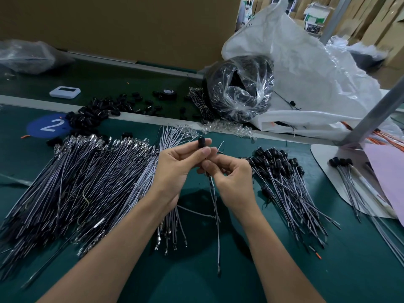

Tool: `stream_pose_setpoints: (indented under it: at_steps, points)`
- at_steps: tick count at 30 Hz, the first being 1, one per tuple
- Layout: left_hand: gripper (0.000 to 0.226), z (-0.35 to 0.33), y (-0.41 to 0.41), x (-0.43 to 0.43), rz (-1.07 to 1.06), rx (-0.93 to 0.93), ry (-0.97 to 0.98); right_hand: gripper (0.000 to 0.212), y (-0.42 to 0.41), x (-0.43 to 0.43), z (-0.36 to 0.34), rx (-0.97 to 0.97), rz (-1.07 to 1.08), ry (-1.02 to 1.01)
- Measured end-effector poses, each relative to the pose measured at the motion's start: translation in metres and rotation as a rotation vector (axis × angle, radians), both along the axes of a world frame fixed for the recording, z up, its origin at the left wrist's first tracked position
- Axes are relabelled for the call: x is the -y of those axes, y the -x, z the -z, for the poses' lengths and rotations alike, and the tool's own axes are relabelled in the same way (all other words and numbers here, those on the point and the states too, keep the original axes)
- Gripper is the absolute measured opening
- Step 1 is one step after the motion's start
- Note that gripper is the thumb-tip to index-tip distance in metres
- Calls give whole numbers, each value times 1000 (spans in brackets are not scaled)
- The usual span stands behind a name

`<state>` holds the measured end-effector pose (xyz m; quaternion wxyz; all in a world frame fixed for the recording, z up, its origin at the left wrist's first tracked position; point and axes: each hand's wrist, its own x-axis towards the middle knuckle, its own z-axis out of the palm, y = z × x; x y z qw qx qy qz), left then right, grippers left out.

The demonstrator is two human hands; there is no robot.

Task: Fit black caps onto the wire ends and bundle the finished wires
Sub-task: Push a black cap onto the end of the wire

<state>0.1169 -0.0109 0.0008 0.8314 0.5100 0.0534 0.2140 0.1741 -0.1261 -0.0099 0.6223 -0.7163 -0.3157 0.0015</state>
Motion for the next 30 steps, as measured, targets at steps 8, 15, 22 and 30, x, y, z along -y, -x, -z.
stream_pose_setpoints:
  at_steps: [8, 15, 22, 30]
  points:
    - [24, -6, 1, -4, -103, 65, -72, 12, 5, -2, -1, 123, 6, 70]
    - [25, -7, 2, -9, -115, 62, -70, 12, 9, -1, -2, 143, -26, 73]
    - [21, -8, 1, -11, -46, -62, 171, 34, 11, 0, -9, -26, -174, 20]
    - [14, -1, -1, -13, -7, -272, -52, 20, -70, -31, -30, 188, 304, 478]
